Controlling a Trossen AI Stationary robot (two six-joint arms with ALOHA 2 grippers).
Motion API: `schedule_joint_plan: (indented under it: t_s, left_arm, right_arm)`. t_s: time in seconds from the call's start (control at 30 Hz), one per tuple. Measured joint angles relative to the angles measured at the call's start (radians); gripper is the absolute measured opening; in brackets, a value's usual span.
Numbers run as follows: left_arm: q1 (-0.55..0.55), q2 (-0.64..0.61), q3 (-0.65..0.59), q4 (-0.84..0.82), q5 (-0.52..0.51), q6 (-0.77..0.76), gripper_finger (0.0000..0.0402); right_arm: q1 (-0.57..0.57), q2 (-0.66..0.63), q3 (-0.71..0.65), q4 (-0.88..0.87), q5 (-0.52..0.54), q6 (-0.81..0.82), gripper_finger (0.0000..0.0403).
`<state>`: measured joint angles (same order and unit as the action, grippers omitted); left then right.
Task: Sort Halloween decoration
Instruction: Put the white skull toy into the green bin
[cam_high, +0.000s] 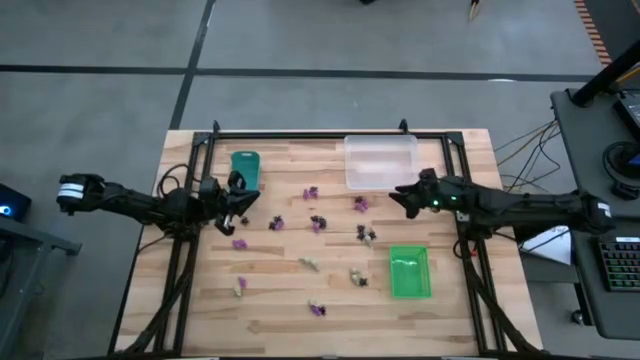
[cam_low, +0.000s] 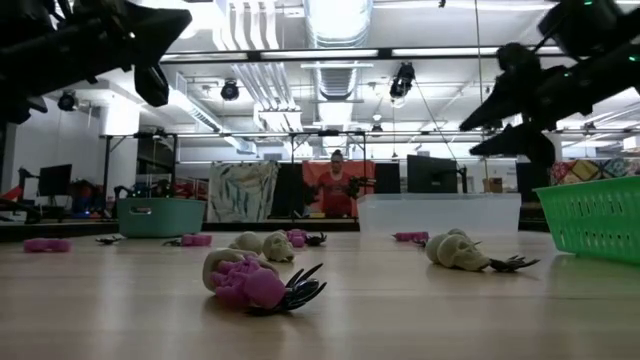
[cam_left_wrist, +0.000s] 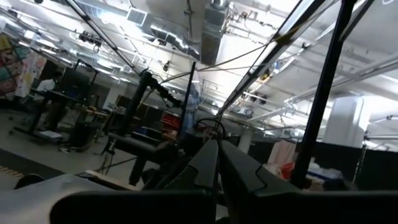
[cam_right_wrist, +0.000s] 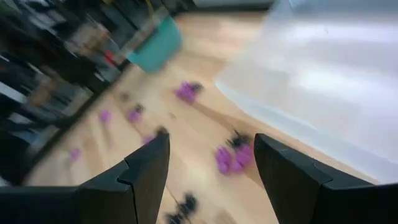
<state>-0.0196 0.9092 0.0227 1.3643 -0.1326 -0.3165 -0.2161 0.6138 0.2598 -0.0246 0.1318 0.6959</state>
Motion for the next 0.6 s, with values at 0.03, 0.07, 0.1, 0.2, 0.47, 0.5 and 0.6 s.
schedule_joint_plan:
  t_s: [0.03, 0.07, 0.1, 0.2, 0.47, 0.5, 0.6]
  left_arm:
    - [0.000, 0.003, 0.000, 0.000, 0.000, 0.009, 0.0000]
    - [0.000, 0.006, 0.000, 0.000, 0.000, 0.018, 0.0000]
    - [0.000, 0.007, 0.000, -0.001, 0.000, 0.026, 0.0000]
    - [0.001, 0.010, 0.000, -0.001, 0.000, 0.061, 0.0000]
    - [0.001, 0.008, 0.000, -0.002, -0.020, 0.201, 0.0000]
    - [0.001, 0.009, 0.000, -0.002, -0.034, 0.230, 0.0000]
    - [0.002, 0.010, 0.000, -0.003, -0.066, 0.323, 0.0000]
  right_arm:
    - [0.000, 0.026, 0.029, -0.037, 0.000, -0.008, 0.0226]
    - [0.000, 0.054, 0.058, -0.082, 0.000, -0.031, 0.0226]
    - [0.000, 0.080, 0.086, -0.124, -0.001, -0.064, 0.0226]
    - [0.002, 0.154, 0.186, -0.230, -0.002, -0.171, 0.0226]
    - [0.005, 0.292, 0.382, -0.470, -0.119, -0.401, 0.0226]
    - [0.011, 0.308, 0.400, -0.496, -0.143, -0.428, 0.0226]
    - [0.039, 0.342, 0.454, -0.554, -0.165, -0.489, 0.0226]
